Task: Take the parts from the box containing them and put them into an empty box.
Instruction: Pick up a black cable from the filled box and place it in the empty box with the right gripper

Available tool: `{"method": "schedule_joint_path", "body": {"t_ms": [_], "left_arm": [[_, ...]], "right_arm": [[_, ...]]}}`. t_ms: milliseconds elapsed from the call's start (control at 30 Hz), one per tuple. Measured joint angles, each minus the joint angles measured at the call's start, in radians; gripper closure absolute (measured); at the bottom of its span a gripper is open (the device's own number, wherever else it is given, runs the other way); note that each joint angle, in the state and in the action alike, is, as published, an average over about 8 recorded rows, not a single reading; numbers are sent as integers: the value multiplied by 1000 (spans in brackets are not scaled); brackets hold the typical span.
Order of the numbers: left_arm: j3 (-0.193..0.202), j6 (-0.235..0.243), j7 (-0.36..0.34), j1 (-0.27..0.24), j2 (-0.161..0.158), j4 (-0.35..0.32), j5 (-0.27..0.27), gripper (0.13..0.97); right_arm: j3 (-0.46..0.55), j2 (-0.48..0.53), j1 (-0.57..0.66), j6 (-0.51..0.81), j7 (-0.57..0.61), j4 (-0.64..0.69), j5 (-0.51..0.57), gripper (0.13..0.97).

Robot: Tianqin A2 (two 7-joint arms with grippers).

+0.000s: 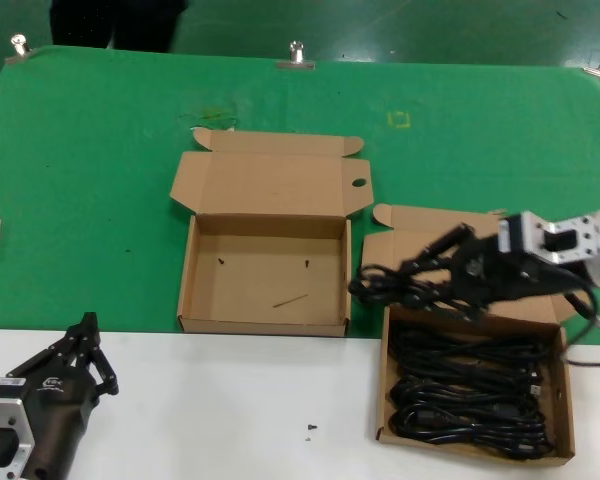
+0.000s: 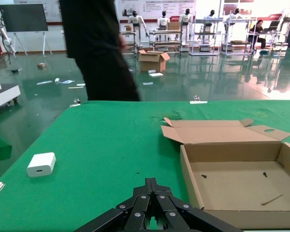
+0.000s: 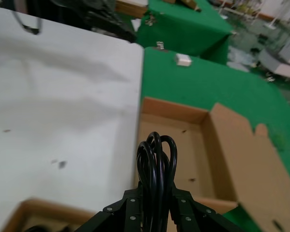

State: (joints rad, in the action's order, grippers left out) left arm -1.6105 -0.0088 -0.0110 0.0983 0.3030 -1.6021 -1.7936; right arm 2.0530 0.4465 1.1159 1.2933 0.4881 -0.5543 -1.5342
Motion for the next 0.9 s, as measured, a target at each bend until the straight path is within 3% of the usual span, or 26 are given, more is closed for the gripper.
{"method": "schedule_joint_path", "body": {"t_ms": [433,900], "left_arm": [[0,0,0,1,0,0,0,958],[0,0,0,1,0,0,0,958]], "right_arm": [[-48,-235,168,-127,274,440,-8,865],[-99,-371,189,-281,352,536,-11,865]]}}
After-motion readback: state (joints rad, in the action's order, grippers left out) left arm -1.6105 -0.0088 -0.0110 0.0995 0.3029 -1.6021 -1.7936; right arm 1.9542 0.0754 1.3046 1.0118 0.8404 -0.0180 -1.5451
